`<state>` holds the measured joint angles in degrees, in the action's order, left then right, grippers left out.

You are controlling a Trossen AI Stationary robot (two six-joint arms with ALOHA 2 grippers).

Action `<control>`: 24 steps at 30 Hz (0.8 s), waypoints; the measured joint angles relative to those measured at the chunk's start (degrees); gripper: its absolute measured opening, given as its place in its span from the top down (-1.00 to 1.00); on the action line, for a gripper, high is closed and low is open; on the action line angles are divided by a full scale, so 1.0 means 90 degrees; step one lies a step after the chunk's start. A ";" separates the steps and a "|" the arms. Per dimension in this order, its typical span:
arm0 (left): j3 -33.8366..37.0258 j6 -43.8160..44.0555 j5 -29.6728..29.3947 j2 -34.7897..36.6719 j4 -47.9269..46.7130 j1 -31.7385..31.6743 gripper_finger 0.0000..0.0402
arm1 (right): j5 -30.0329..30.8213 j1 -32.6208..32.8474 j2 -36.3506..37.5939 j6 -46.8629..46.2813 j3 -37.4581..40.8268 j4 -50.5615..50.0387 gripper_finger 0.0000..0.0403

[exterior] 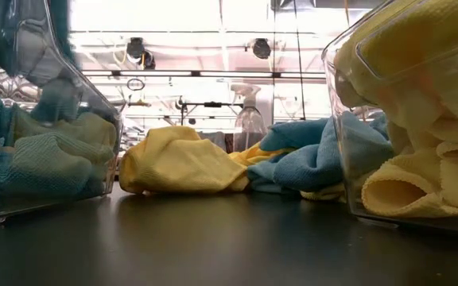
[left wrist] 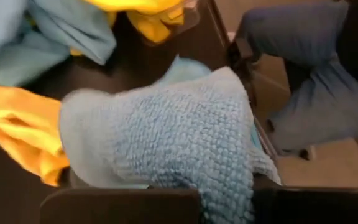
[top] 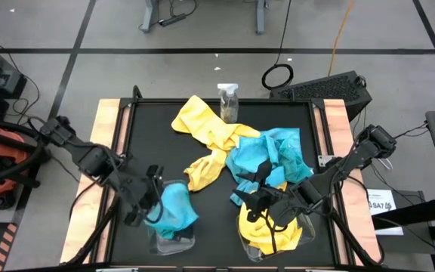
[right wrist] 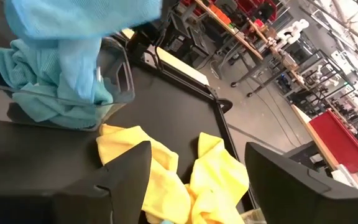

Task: Sort microfiber towel by color & place in baskets
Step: Put the blue microfiber towel into the left transparent bin

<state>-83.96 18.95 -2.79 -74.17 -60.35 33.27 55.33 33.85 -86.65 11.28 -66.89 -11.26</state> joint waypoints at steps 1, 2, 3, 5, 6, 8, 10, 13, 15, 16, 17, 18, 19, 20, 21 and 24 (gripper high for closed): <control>0.0000 0.0066 -0.0004 0.0000 0.0047 0.0091 0.99 | 0.0001 0.0002 0.0000 -0.0016 0.0000 -0.0035 -0.24; -0.0004 0.0147 -0.0005 0.0002 0.0100 0.0183 0.99 | 0.0000 0.0002 0.0000 -0.0018 0.0000 -0.0049 -0.23; -0.0032 0.0181 -0.0007 0.0001 0.0108 0.0258 0.99 | 0.0000 0.0001 0.0000 -0.0019 0.0000 -0.0048 -0.22; -0.0102 0.0197 -0.0041 0.0000 0.0182 0.0399 0.99 | 0.0001 -0.0003 0.0000 -0.0018 0.0000 -0.0049 -0.21; -0.0145 0.0196 -0.0063 0.0002 0.0200 0.0457 0.99 | 0.0003 -0.0003 -0.0001 -0.0019 0.0000 -0.0049 -0.20; -0.0192 0.0198 -0.0080 0.0005 0.0234 0.0546 0.99 | 0.0002 -0.0010 -0.0002 -0.0016 0.0000 -0.0049 -0.19; -0.0255 0.0200 -0.0090 0.0005 0.0269 0.0603 0.99 | 0.0002 -0.0007 -0.0001 -0.0016 0.0000 -0.0049 -0.18; -0.0295 0.0191 -0.0125 0.0010 0.0281 0.0657 0.99 | 0.0002 -0.0005 -0.0002 -0.0016 0.0000 -0.0051 -0.16; -0.0294 0.0167 -0.0127 0.0006 0.0270 0.0662 0.99 | 0.0002 -0.0009 -0.0002 -0.0016 0.0000 -0.0059 -0.15; -0.0294 0.0145 -0.0131 0.0005 0.0268 0.0662 0.99 | 0.0002 -0.0011 -0.0002 -0.0016 0.0000 -0.0059 -0.14; -0.0288 0.0131 -0.0168 0.0005 0.0272 0.0657 0.99 | 0.0002 -0.0012 -0.0002 -0.0016 0.0000 -0.0059 -0.14; -0.0248 0.0096 -0.0209 0.0010 0.0305 0.0659 0.99 | 0.0002 -0.0012 -0.0002 -0.0016 0.0000 -0.0060 -0.13; -0.0184 0.0042 -0.0223 0.0012 0.0342 0.0657 0.99 | 0.0002 -0.0012 -0.0002 -0.0016 0.0000 -0.0062 -0.13; -0.0099 0.0026 -0.0223 0.0010 0.0366 0.0657 0.99 | 0.0002 -0.0012 -0.0002 -0.0016 0.0000 -0.0062 -0.12; -0.0004 0.0027 -0.0223 0.0005 0.0378 0.0659 0.99 | 0.0002 -0.0012 -0.0002 -0.0016 0.0000 -0.0064 -0.12; 0.0350 0.0028 -0.0223 0.0004 0.0626 0.0659 0.99 | 0.0002 -0.0012 -0.0002 -0.0053 0.0000 -0.0101 -0.10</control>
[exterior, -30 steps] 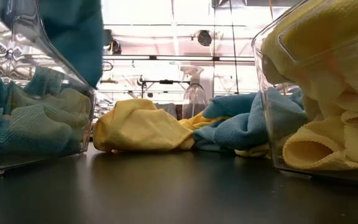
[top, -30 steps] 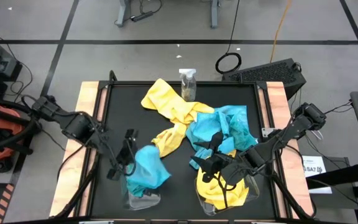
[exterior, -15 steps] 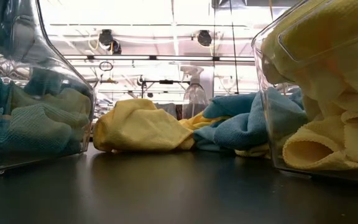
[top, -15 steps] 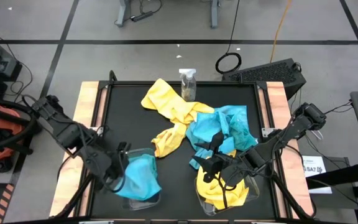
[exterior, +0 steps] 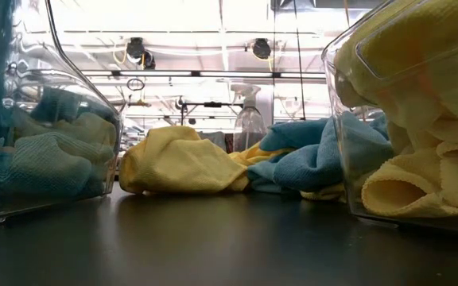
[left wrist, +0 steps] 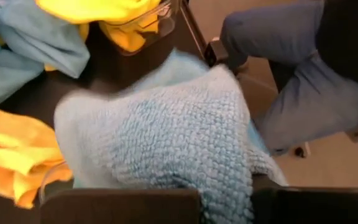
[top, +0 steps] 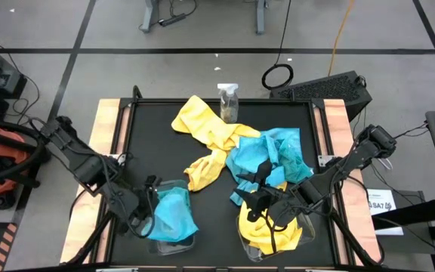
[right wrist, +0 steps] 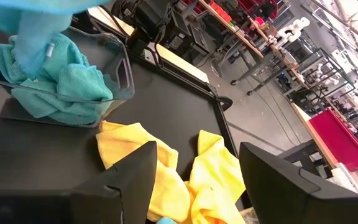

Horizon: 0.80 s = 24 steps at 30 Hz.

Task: Sort microfiber towel by color & place in baskets
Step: Put the blue microfiber towel into the left transparent bin

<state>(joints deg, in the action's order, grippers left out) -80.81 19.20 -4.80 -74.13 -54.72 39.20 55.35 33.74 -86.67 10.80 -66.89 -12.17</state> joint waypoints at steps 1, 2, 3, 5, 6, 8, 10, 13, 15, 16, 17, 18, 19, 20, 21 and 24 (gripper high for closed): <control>0.0148 0.0002 0.0000 0.0001 0.0152 -0.0002 0.99 | 0.0000 0.0000 0.0000 -0.0022 0.0000 -0.0013 -0.09; 0.0293 0.0025 0.0000 0.0001 0.0231 -0.0007 0.99 | 0.0000 -0.0002 0.0000 -0.0029 0.0000 -0.0020 -0.09; 0.0441 0.0098 0.0002 -0.0002 0.0245 -0.0007 0.99 | 0.0000 -0.0002 0.0000 -0.0031 0.0000 -0.0026 -0.08; 0.0769 0.0272 0.0002 -0.0002 0.0390 -0.0007 0.99 | -0.0006 0.0003 0.0000 -0.0037 0.0000 -0.0028 -0.07; 0.0935 0.0325 0.0000 -0.0001 0.0462 -0.0007 0.99 | -0.0021 0.0009 0.0000 -0.0060 0.0000 -0.0044 -0.07; 0.1322 0.0428 0.0000 0.0001 0.0649 -0.0022 0.99 | -0.0022 0.0010 0.0000 -0.0087 0.0000 -0.0069 -0.06; 0.1689 0.0493 0.0002 -0.0003 0.0944 -0.0053 0.99 | -0.0022 0.0015 0.0000 -0.0139 0.0000 -0.0101 -0.06; 0.2234 0.0551 0.0000 0.0001 0.1407 -0.0145 0.99 | -0.0068 0.0012 0.0000 -0.0221 0.0000 -0.0138 -0.06; 0.2597 0.0616 0.0002 -0.0002 0.1621 -0.0243 0.99 | -0.0236 0.0010 0.0000 -0.0304 0.0000 -0.0147 -0.06; 0.2759 0.0625 0.0002 -0.0002 0.1698 -0.0304 0.99 | -0.0301 0.0010 0.0000 -0.0335 0.0000 -0.0161 -0.06; 0.2928 0.0654 0.0003 -0.0002 0.1817 -0.0359 0.99 | -0.0344 0.0010 0.0000 -0.0359 0.0000 -0.0169 -0.06; 0.3099 0.0660 0.0007 -0.0002 0.1970 -0.0429 0.99 | -0.0353 0.0010 0.0000 -0.0378 0.0000 -0.0169 -0.06; 0.3256 0.0660 0.0038 -0.0002 0.2094 -0.0498 0.99 | -0.0355 0.0011 0.0000 -0.0402 0.0000 -0.0172 -0.06; 0.3414 0.0662 0.0108 -0.0002 0.2251 -0.0566 0.99 | -0.0355 0.0012 0.0000 -0.0421 0.0000 -0.0175 -0.06; 0.3556 0.0663 0.0206 -0.0002 0.2447 -0.0634 0.99 | -0.0355 0.0012 0.0000 -0.0441 0.0000 -0.0179 -0.06; 0.3947 0.0664 0.0521 -0.0002 0.3000 -0.0809 0.99 | -0.0355 0.0010 0.0000 -0.0449 0.0000 -0.0188 -0.06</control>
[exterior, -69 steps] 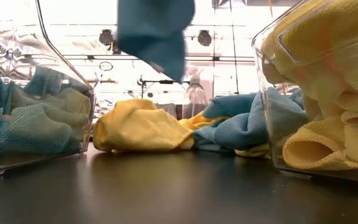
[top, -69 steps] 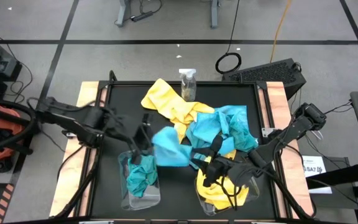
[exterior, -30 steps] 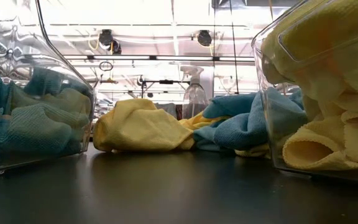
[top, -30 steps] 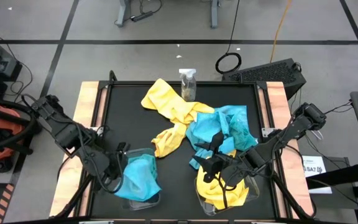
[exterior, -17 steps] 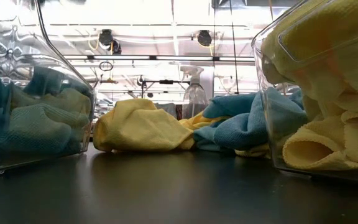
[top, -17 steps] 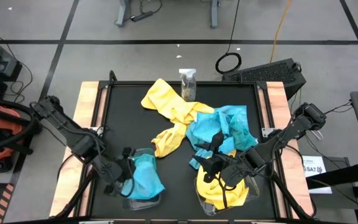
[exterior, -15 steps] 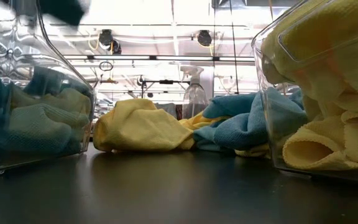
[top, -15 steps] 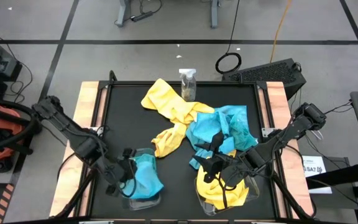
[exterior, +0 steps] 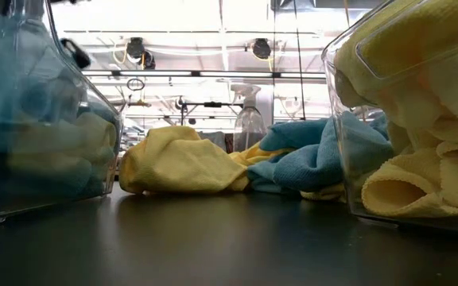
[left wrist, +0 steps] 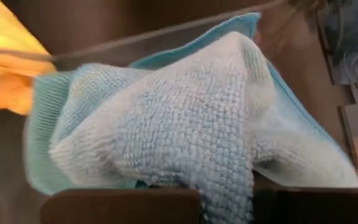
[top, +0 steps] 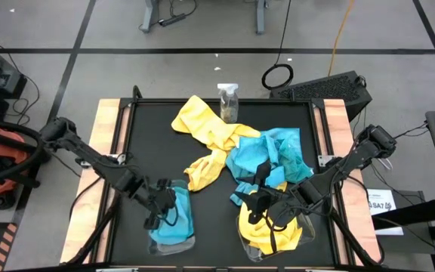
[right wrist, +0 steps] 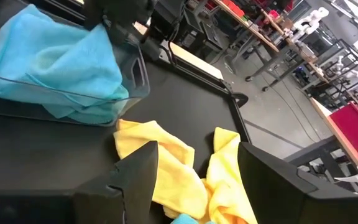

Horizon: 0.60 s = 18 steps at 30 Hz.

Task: Sort microfiber towel by color & place in baskets
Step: Put the blue microfiber towel into the left transparent bin

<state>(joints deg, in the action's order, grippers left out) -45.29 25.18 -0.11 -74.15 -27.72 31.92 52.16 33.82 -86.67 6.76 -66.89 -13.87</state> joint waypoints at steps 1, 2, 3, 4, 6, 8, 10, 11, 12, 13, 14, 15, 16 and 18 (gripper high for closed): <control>0.0116 -0.0001 0.0095 0.0000 0.0146 -0.0047 0.99 | 0.0000 0.0000 0.0000 -0.0002 0.0000 0.0000 -0.06; 0.0216 0.0001 0.0164 0.0000 0.0262 -0.0089 0.99 | 0.0000 0.0000 0.0000 -0.0010 0.0000 -0.0002 -0.06; 0.0314 0.0001 0.0229 0.0000 0.0392 -0.0122 0.99 | 0.0000 0.0000 0.0000 -0.0015 0.0000 -0.0002 -0.06; 0.0407 0.0003 0.0294 0.0000 0.0532 -0.0156 0.99 | 0.0000 0.0000 0.0000 -0.0015 0.0000 -0.0007 -0.06; 0.0582 0.0004 0.0407 0.0002 0.0845 -0.0202 0.99 | 0.0000 0.0002 0.0000 -0.0015 0.0000 -0.0023 -0.07; 0.0712 0.0006 0.0494 -0.0041 0.1012 -0.0237 0.96 | -0.0001 0.0000 0.0000 -0.0015 0.0000 -0.0025 -0.07; 0.0792 0.0006 0.0513 -0.0130 0.1233 -0.0258 0.92 | -0.0002 0.0000 0.0000 -0.0015 0.0000 -0.0027 -0.07; 0.0817 0.0006 0.0513 -0.0167 0.1273 -0.0263 0.90 | -0.0002 0.0000 0.0000 -0.0015 0.0000 -0.0029 -0.07; 0.0832 0.0006 0.0513 -0.0235 0.1287 -0.0265 0.89 | -0.0002 0.0000 0.0000 -0.0016 0.0000 -0.0034 -0.07; 0.0832 0.0007 0.0513 -0.0326 0.1283 -0.0269 0.88 | -0.0004 0.0000 0.0000 -0.0022 0.0000 -0.0056 -0.07; 0.0836 0.0008 0.0521 -0.0413 0.1275 -0.0275 0.88 | -0.0005 0.0001 0.0000 -0.0046 0.0000 -0.0088 -0.07; 0.0842 0.0008 0.0557 -0.0469 0.1255 -0.0283 0.87 | -0.0005 0.0000 0.0000 -0.0082 0.0000 -0.0112 -0.07; 0.0844 0.0016 0.0645 -0.0503 0.1246 -0.0302 0.87 | -0.0005 0.0000 0.0000 -0.0130 0.0000 -0.0147 -0.07; 0.0842 0.0080 0.0839 -0.0550 0.1275 -0.0340 0.86 | -0.0024 0.0000 0.0000 -0.0180 0.0000 -0.0195 -0.07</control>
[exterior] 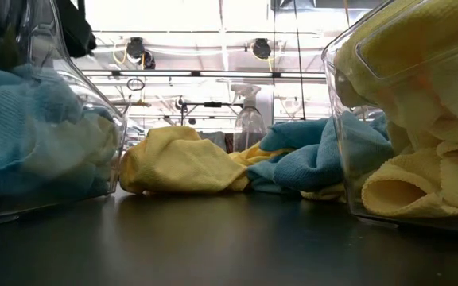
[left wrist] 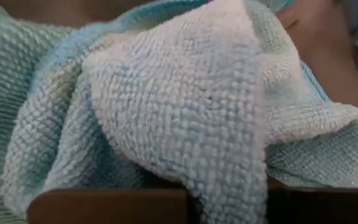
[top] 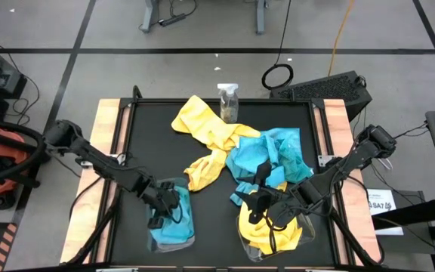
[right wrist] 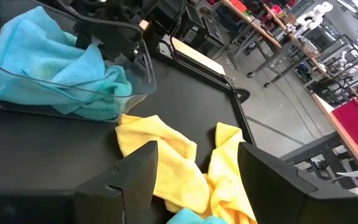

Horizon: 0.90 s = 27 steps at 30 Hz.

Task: Sort microfiber towel by color & place in baskets
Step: Put the blue microfiber towel into the left transparent bin

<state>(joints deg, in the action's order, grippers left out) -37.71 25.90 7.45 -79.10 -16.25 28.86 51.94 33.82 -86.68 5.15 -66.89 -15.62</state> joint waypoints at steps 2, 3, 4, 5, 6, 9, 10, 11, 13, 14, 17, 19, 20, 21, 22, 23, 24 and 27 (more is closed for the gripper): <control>-0.0012 0.0083 0.0146 -0.0001 -0.0042 -0.0032 0.82 | -0.0118 0.0000 -0.0002 0.0000 0.0000 0.0001 -0.07; -0.0059 0.0086 0.0220 0.0004 -0.0115 -0.0049 0.78 | -0.0153 0.0000 -0.0002 -0.0002 0.0000 0.0005 -0.07; -0.0120 0.0088 0.0260 0.0007 -0.0177 -0.0049 0.72 | -0.0153 0.0000 -0.0002 -0.0002 0.0000 0.0005 -0.07; -0.0190 0.0088 0.0279 0.0017 -0.0278 -0.0045 0.66 | -0.0153 0.0002 -0.0002 -0.0001 0.0000 0.0005 -0.07; -0.0270 0.0085 0.0290 0.0025 -0.0396 -0.0044 0.57 | -0.0153 0.0002 -0.0002 0.0000 0.0000 0.0009 -0.07; -0.0609 0.0036 0.0293 0.0028 -0.0824 -0.0044 0.27 | -0.0149 0.0000 -0.0002 0.0004 0.0000 0.0031 -0.07; -0.0742 0.0036 0.0293 0.0032 -0.1030 -0.0044 0.15 | -0.0150 0.0000 -0.0002 0.0002 0.0000 0.0031 -0.07; -0.0874 0.0026 0.0293 0.0033 -0.1245 -0.0044 0.04 | -0.0148 0.0000 -0.0002 0.0003 0.0000 0.0032 -0.07; -0.1166 -0.0050 0.0288 0.0035 -0.1631 -0.0044 -0.17 | -0.0150 0.0000 -0.0002 0.0002 0.0000 0.0032 -0.07; -0.1312 -0.0092 0.0253 0.0035 -0.1859 -0.0044 -0.26 | -0.0150 0.0002 -0.0002 0.0002 0.0000 0.0032 -0.07; -0.1764 -0.0147 0.0004 0.0035 -0.2608 -0.0044 -0.47 | -0.0148 0.0000 -0.0002 0.0002 0.0000 0.0032 -0.07; -0.2099 -0.0172 -0.0137 0.0037 -0.3096 -0.0044 -0.54 | -0.0148 0.0000 -0.0002 0.0002 0.0000 0.0033 -0.07; -0.2256 -0.0205 -0.0170 0.0040 -0.3304 -0.0044 -0.56 | -0.0148 0.0000 -0.0002 0.0002 0.0000 0.0032 -0.07; -0.2410 -0.0244 -0.0201 0.0040 -0.3500 -0.0045 -0.57 | -0.0148 0.0002 -0.0002 0.0002 0.0000 0.0032 -0.07; -0.2564 -0.0256 -0.0246 0.0040 -0.3691 -0.0044 -0.58 | -0.0148 0.0002 -0.0002 0.0002 0.0000 0.0032 -0.07; -0.2716 -0.0270 -0.0304 0.0040 -0.3860 -0.0044 -0.58 | -0.0148 0.0002 -0.0002 0.0002 0.0000 0.0032 -0.07; -0.2866 -0.0292 -0.0375 0.0040 -0.4023 -0.0044 -0.57 | -0.0148 0.0000 -0.0002 0.0002 0.0000 0.0032 -0.07; -0.3204 -0.0317 -0.0614 0.0045 -0.4521 -0.0041 -0.54 | -0.0154 0.0001 -0.0002 0.0002 0.0000 0.0032 -0.07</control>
<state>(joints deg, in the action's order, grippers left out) -66.55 23.05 1.92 -78.70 -56.93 28.49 50.55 33.83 -86.70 5.17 -66.89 -15.33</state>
